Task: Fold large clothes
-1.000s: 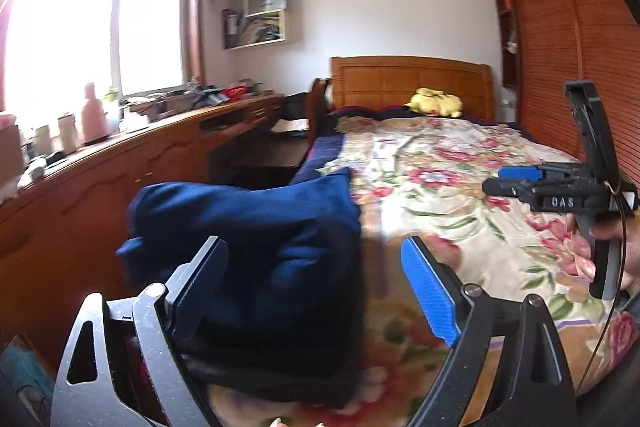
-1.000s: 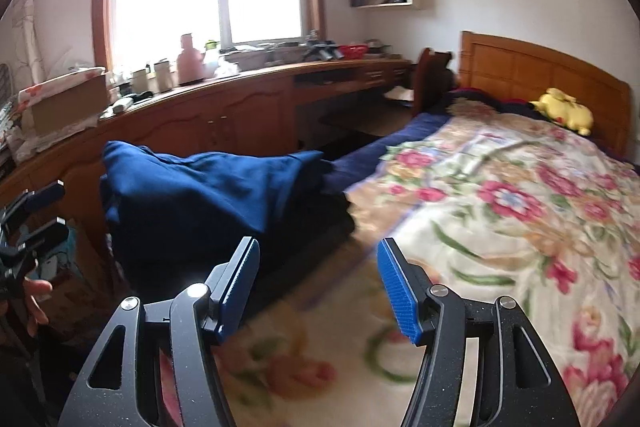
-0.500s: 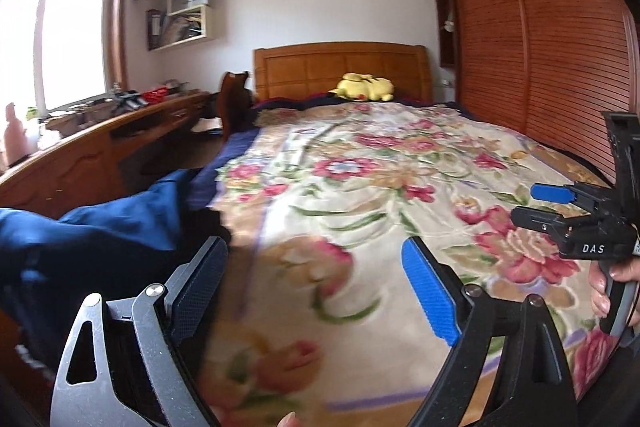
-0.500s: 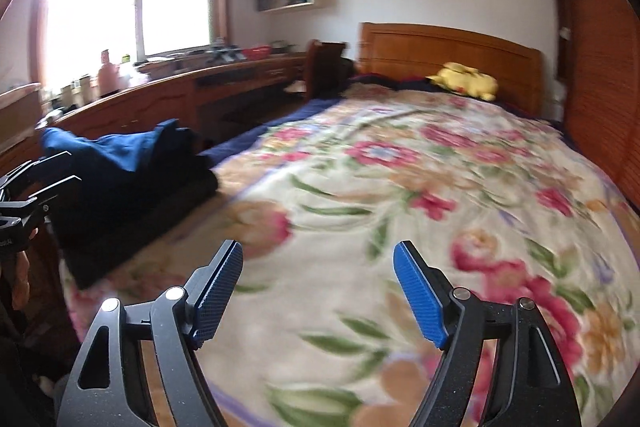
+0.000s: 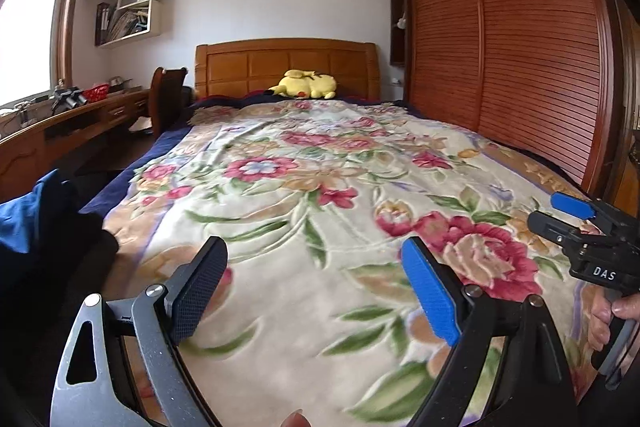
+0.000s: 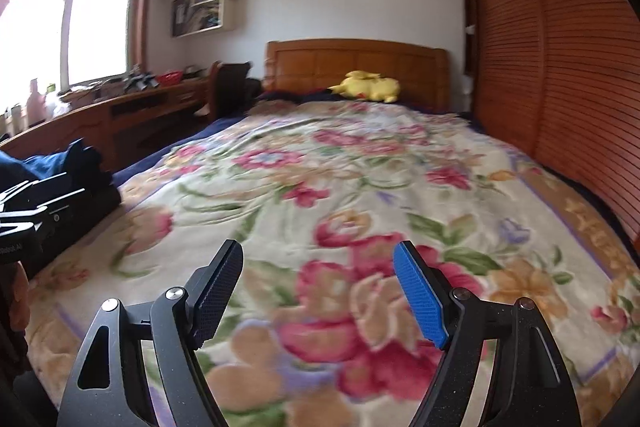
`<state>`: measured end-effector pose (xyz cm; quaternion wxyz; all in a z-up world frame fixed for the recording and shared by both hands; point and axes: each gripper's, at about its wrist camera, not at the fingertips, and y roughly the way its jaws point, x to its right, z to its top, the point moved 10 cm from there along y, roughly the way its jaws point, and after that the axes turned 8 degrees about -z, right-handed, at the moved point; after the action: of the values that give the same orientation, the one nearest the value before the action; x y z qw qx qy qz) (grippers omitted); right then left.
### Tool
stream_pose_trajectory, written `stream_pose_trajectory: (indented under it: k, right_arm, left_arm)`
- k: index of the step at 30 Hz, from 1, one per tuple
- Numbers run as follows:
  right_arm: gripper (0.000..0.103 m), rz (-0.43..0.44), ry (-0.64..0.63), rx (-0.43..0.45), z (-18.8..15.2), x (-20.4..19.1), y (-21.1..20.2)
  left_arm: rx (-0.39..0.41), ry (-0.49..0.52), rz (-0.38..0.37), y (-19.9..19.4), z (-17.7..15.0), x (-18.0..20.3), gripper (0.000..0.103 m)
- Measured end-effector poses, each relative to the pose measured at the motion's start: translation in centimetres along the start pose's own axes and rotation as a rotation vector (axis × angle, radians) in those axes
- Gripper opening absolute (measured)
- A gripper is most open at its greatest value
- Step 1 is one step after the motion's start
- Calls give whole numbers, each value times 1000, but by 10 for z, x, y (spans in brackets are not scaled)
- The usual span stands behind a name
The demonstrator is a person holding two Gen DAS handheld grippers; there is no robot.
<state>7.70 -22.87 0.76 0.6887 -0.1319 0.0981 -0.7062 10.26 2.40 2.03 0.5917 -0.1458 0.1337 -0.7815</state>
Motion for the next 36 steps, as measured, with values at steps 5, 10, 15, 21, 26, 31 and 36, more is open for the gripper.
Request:
stream_pose_trajectory:
  k: [5,10,15,21,26,31,36]
  right_arm:
    - [79,-28,12,27,-15,9,-6]
    - [79,-26,46,40,-29,11,0]
    - [79,-15,50,31,-34,13,15]
    - [79,-9,58,33,-34,14,20]
    - [79,-6,57,35,-35,13,20]
    - [79,-7,50,35,-36,14,20]
    - [79,-1,48,36,-37,14,19]
  left_arm:
    - [26,-12,-6,9,-3,17,90]
    - [30,-21,2,15,-13,21,90]
    - [16,-25,33,21,-22,17,90]
    - [3,-7,38,24,-29,18,90]
    - [2,-9,32,23,-31,19,90]
    - [4,-13,35,22,-32,17,90]
    - [7,-15,29,22,-32,16,90]
